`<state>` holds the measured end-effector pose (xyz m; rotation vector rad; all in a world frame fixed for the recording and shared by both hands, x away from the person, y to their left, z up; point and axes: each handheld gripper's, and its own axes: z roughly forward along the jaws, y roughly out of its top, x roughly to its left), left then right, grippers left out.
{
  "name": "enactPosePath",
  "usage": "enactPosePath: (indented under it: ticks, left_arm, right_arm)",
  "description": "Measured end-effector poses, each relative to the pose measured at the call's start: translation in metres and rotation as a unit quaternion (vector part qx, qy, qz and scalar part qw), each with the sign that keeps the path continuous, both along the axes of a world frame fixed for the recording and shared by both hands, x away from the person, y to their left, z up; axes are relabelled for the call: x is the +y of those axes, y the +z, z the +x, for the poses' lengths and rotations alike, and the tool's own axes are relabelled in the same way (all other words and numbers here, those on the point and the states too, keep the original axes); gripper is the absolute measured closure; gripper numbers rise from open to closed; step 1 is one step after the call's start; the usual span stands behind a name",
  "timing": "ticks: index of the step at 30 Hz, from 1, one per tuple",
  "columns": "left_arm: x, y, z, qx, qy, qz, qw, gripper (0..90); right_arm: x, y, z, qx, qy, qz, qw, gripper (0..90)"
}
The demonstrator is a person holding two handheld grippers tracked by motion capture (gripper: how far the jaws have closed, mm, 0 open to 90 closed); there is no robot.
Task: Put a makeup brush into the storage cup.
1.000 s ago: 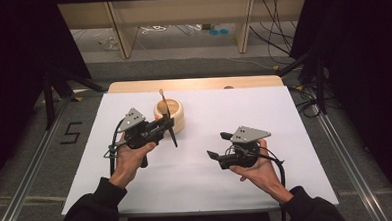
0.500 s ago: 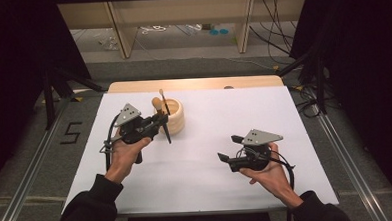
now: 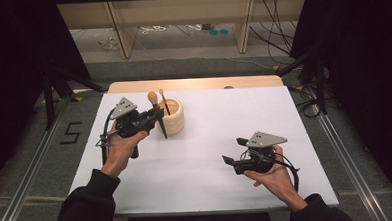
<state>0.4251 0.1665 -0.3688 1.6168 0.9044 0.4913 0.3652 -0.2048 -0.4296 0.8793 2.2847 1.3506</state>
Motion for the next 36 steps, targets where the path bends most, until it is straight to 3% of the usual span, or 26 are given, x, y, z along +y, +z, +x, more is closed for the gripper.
enactPosePath:
  ticks: [2,10,23,36]
  left_arm:
    - [0.000,0.002,0.001,0.002,0.000,-0.001,1.0000,77.2]
    - [-0.001,0.013,0.008,0.000,0.001,0.004,1.0000,77.2]
    - [0.000,0.028,0.034,-0.011,0.025,0.011,0.9996,77.2]
    - [-0.007,0.031,0.063,-0.018,0.045,0.008,0.9988,77.2]
  right_arm:
    - [-0.002,0.000,0.000,0.000,-0.003,-0.009,1.0000,21.4]
    - [-0.002,-0.003,-0.001,0.002,0.000,-0.005,1.0000,21.2]
    - [-0.003,-0.005,-0.001,0.005,-0.003,-0.006,1.0000,19.9]
    - [-0.001,-0.006,-0.003,0.008,0.000,-0.009,0.9999,19.9]
